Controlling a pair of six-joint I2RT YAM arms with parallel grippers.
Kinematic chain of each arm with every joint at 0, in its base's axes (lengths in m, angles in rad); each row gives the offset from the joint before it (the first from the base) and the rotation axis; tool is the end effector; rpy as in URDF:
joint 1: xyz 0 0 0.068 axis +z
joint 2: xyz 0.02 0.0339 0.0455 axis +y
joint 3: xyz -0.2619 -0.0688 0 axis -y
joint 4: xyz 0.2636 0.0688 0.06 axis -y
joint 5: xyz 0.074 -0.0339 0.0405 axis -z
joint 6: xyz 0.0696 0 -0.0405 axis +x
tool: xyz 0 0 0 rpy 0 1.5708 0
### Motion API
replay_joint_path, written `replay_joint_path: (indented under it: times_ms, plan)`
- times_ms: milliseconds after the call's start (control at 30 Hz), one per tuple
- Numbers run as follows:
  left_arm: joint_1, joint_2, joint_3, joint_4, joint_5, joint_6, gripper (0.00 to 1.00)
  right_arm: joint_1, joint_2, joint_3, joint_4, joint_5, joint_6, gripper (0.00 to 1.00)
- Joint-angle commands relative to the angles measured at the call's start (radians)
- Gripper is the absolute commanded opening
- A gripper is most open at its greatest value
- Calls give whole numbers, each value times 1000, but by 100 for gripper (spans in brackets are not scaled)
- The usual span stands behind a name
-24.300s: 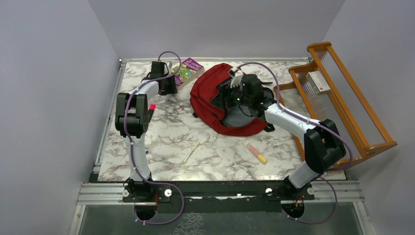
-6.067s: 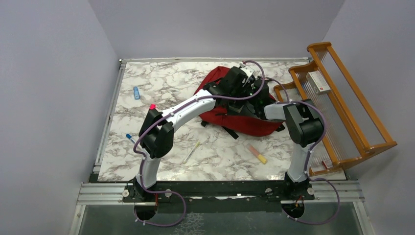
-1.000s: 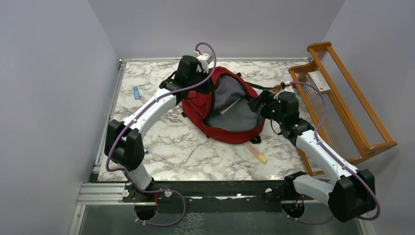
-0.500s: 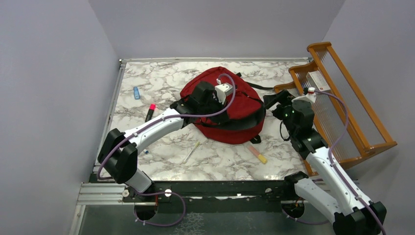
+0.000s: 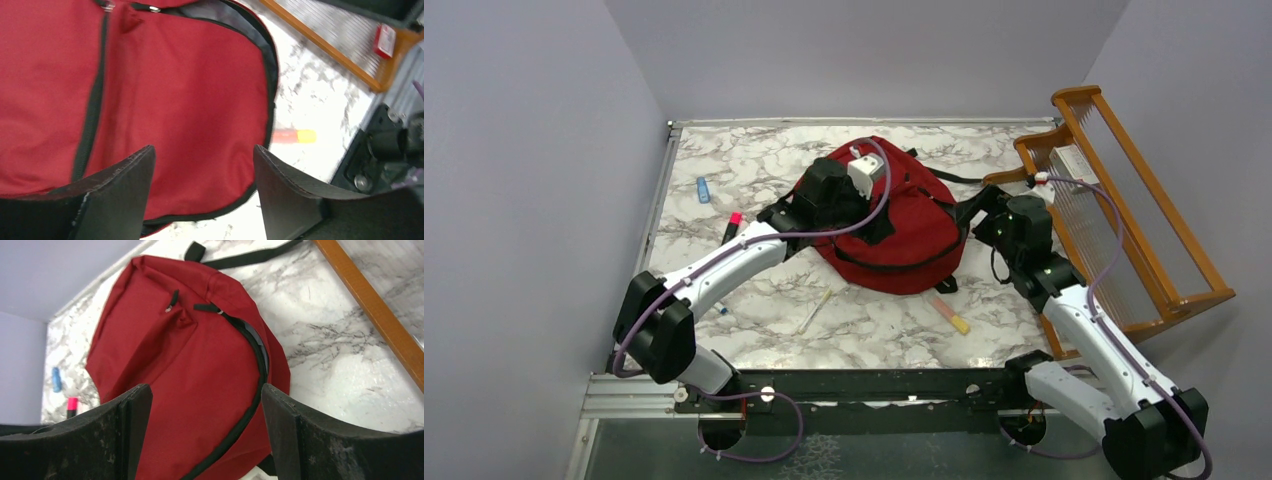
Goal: Pack the student bag
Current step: Adjust the student bag at the center of the board.
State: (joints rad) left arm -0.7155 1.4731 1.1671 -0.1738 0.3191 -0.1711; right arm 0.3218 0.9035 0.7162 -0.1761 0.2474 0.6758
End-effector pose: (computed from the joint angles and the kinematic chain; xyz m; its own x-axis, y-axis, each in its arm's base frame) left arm 0.2786 -0.2711 0.2873 -0.4851 0.2074 -0.8495 0.7614 0.5779 -0.2937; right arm 0.2524 0.0662 0.2788 -0.3191 0.5329 -0.7837 0.1411 0.8444 0.5168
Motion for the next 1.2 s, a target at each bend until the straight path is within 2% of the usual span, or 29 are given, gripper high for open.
replay_joint_path:
  times_ms: [0, 233, 467, 800, 867, 1167]
  plan:
    - [79, 38, 45, 61, -66, 19, 75, 6, 54, 72, -121, -1, -9, 85]
    - [83, 215, 193, 27, -91, 206, 84, 5, 185, 109, -248, 44, 4, 89]
    - [78, 354, 321, 4, -127, 344, 88, -10, 289, 110, -204, -100, -23, 89]
    - [67, 549, 489, 7, -272, 420, 88, -15, 312, 83, -154, -96, -49, 82]
    - [67, 590, 528, 4, -272, 412, 87, -14, 314, 87, -155, -105, -65, 80]
    - [64, 706, 636, -10, -259, 395, 64, -15, 309, 76, -153, -107, -101, 74]
